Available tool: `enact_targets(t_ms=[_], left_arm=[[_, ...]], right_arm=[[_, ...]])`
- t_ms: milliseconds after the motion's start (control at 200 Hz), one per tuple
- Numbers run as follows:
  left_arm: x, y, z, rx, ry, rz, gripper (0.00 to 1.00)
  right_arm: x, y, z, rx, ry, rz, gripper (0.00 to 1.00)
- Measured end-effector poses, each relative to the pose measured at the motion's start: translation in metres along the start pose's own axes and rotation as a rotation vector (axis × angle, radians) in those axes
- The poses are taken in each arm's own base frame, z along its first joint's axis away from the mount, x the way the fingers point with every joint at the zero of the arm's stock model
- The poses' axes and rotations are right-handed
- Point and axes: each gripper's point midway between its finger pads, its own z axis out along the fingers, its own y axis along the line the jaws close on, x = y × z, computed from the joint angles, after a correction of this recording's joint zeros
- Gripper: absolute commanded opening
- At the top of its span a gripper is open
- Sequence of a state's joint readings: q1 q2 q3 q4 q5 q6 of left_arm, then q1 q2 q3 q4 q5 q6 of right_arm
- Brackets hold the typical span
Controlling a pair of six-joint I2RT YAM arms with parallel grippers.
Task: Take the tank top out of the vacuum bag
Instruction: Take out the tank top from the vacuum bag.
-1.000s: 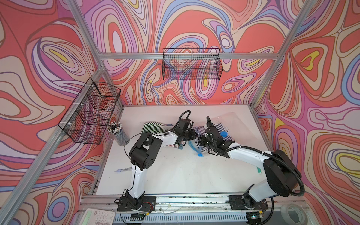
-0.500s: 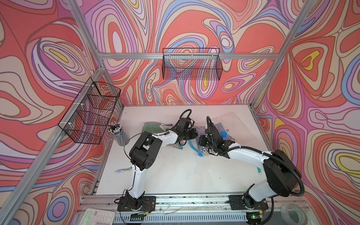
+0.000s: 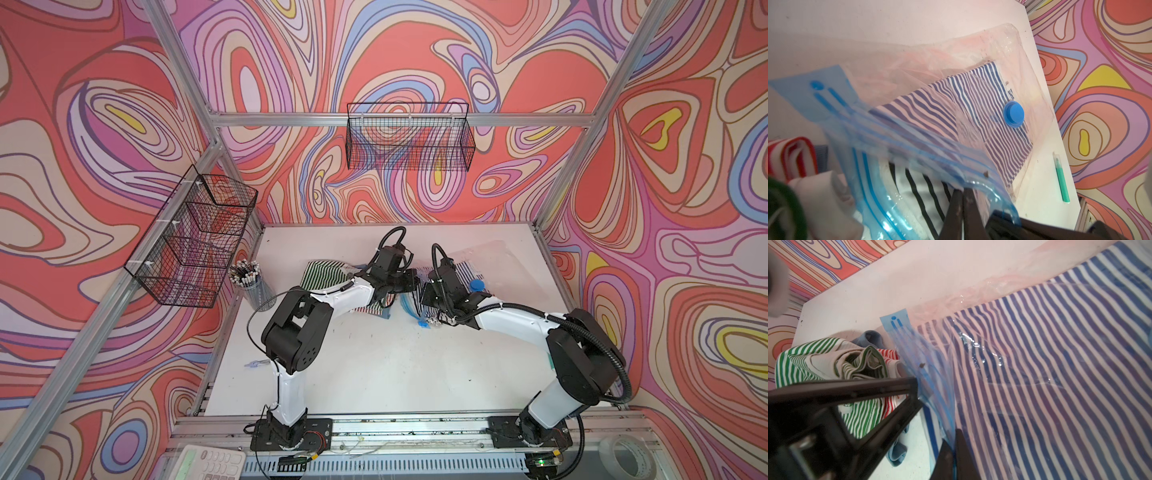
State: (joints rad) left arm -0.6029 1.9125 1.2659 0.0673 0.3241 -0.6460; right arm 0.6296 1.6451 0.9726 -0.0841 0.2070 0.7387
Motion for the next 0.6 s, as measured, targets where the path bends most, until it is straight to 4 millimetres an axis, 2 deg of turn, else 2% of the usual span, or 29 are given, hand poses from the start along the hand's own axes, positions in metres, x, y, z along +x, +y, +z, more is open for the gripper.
enact_targets(t_ms=[215, 601], left_arm=[[0.007, 0.011, -0.02, -0.04, -0.012, -0.002, 0.0], [-0.004, 0.03, -0.053, -0.09, -0.066, -0.026, 0.0]], right_arm=[[0.001, -0.009, 0.003, 0.047, -0.002, 0.014, 0.0], [0.0, -0.02, 0.002, 0.101, -0.026, 0.031, 0.0]])
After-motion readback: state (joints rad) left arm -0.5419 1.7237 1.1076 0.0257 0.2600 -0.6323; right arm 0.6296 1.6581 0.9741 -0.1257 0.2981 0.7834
